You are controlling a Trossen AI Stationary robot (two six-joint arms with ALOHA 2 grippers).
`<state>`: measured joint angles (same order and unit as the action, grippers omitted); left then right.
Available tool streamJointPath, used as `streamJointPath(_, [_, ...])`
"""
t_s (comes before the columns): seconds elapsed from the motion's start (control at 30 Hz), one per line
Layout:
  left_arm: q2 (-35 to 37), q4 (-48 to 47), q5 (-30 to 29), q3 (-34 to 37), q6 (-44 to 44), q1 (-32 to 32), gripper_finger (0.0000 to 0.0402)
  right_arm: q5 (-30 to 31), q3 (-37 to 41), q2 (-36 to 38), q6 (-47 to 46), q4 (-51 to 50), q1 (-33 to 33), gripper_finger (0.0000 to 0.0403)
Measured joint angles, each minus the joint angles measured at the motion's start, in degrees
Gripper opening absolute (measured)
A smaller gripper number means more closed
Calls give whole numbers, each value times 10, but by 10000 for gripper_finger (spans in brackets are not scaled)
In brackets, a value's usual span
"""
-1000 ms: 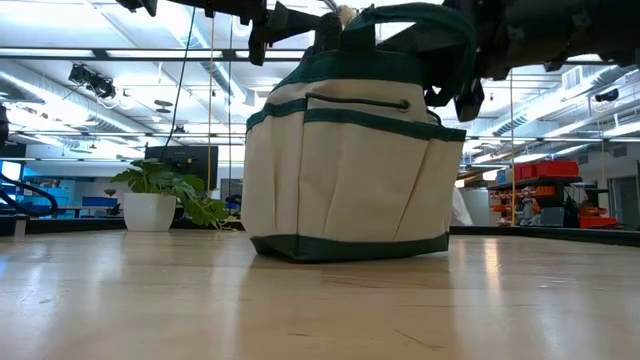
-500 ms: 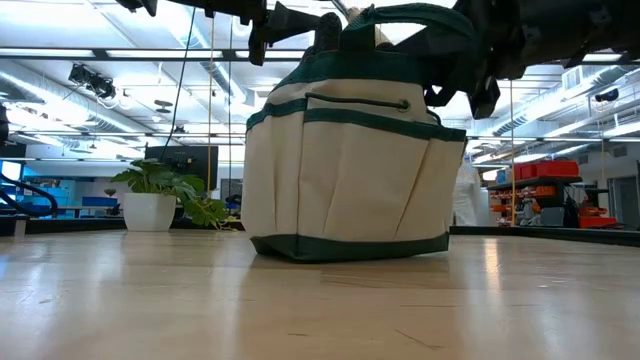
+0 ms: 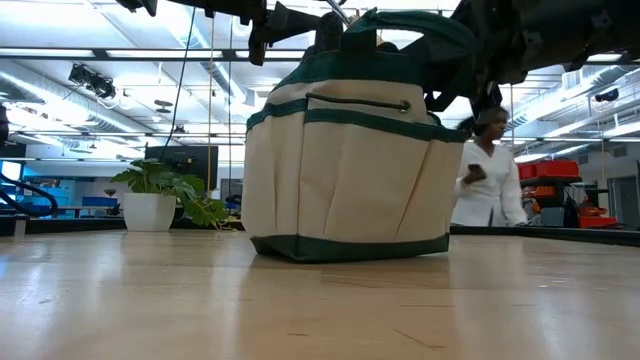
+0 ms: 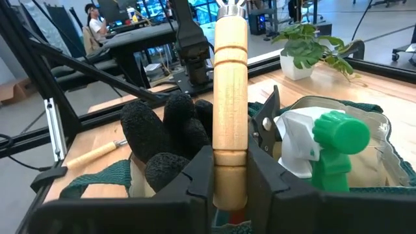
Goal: Pick & Place Garden tools in Gardening bag
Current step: Put the light brown rake into the green gardening bag
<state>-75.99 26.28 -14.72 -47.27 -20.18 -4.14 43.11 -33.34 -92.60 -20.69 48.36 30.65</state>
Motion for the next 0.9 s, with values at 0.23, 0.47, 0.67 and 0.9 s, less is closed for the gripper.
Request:
streamJointPath(0.23, [0,0,0,0,0,0,179,0,0,0,1,0,-1,75])
streamJointPath(0.47, [0,0,0,0,0,0,179,-3,0,0,2,-1,-1,84])
streamJointPath(0.67, [0,0,0,0,0,0,179,-5,0,0,2,-1,-1,86])
streamJointPath(0.9, [0,0,0,0,0,0,179,-4,0,0,2,1,-1,86])
